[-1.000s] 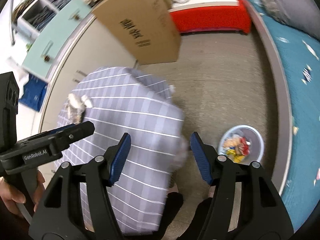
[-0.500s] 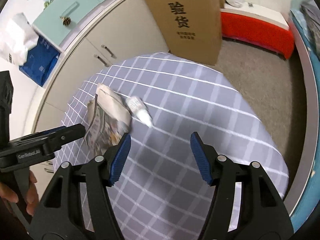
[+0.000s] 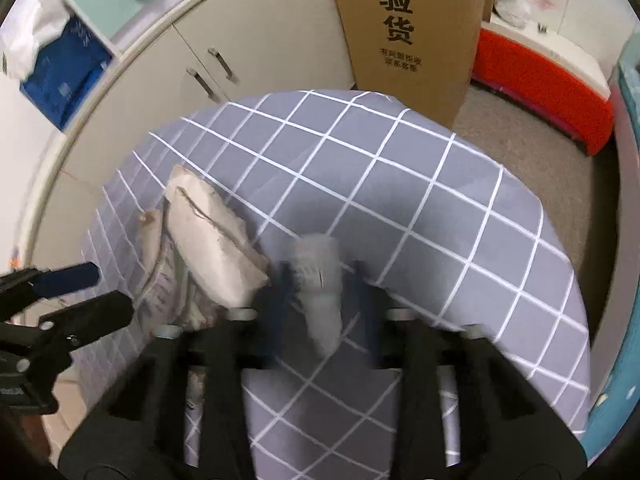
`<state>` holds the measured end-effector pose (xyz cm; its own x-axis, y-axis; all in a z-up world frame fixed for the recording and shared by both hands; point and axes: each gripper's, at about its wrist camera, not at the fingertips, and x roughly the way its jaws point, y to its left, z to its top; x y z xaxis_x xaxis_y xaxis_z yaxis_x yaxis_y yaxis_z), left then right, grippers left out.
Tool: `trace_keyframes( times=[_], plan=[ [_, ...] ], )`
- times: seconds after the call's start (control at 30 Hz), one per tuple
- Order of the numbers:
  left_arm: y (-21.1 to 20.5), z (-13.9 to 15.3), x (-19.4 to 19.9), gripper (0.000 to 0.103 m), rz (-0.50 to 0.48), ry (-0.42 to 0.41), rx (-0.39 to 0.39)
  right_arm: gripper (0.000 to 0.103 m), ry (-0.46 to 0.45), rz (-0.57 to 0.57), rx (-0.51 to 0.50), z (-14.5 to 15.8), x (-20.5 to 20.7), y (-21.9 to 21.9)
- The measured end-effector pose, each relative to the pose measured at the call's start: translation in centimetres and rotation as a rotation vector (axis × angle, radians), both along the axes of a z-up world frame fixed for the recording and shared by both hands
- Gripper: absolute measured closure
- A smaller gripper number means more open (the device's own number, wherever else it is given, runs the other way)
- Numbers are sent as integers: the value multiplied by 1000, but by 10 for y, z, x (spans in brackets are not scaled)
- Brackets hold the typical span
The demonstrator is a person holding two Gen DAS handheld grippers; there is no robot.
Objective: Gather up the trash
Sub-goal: 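Grasp the small white bottle with the right gripper while the left grasps the newspaper bundle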
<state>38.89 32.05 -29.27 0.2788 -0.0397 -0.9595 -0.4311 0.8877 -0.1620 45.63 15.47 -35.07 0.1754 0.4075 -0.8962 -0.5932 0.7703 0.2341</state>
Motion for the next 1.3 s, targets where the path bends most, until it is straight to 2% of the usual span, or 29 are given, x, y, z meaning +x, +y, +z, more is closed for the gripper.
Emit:
trace_keyframes(
  times=[0.13, 0.27, 0.37, 0.43, 0.47, 0.57, 0.67, 0.73, 0.8, 0.83, 0.9, 1.0, 1.1, 1.2, 1.3],
  plan=[
    [-16, -3, 10, 31, -55, 2, -19, 79, 17, -51, 7, 3, 0, -23],
    [-47, -6, 22, 31, -153, 10, 15, 79, 59, -134, 43, 7, 1, -63],
    [-74, -14, 27, 31, -243, 42, 86, 79, 90, -191, 70, 8, 0, -87],
    [-90, -23, 31, 31, -292, 84, 163, 79, 108, -216, 89, 7, -1, -97],
    [-96, -29, 33, 31, -311, 106, 227, 79, 117, -226, 101, 7, -3, -101],
    [-102, -40, 40, 31, -325, 142, 314, 79, 130, -237, 125, 7, -6, -106],
    [-100, -48, 47, 32, -309, 174, 350, 79, 132, -229, 142, 8, -9, -106],
    [-95, -47, 50, 39, -297, 169, 335, 79, 138, -226, 151, 9, -11, -107],
    [-94, -44, 51, 54, -297, 160, 335, 79, 140, -221, 159, 10, -12, -106],
    [-95, -42, 51, 56, -306, 155, 333, 79, 145, -217, 164, 10, -13, -106],
    [-94, -33, 49, 69, -309, 132, 310, 79, 148, -207, 171, 11, -16, -104],
    [-86, -12, 46, 83, -264, 81, 287, 79, 152, -187, 185, 14, -21, -103],
    [-75, 10, 38, 90, -213, 29, 294, 79, 149, -161, 199, 20, -24, -99],
    [-61, 27, 27, 96, -155, -8, 265, 79, 149, -142, 218, 26, -28, -96],
    [-53, 46, 17, 99, -116, -40, 251, 79, 150, -128, 242, 35, -33, -98]
  ],
)
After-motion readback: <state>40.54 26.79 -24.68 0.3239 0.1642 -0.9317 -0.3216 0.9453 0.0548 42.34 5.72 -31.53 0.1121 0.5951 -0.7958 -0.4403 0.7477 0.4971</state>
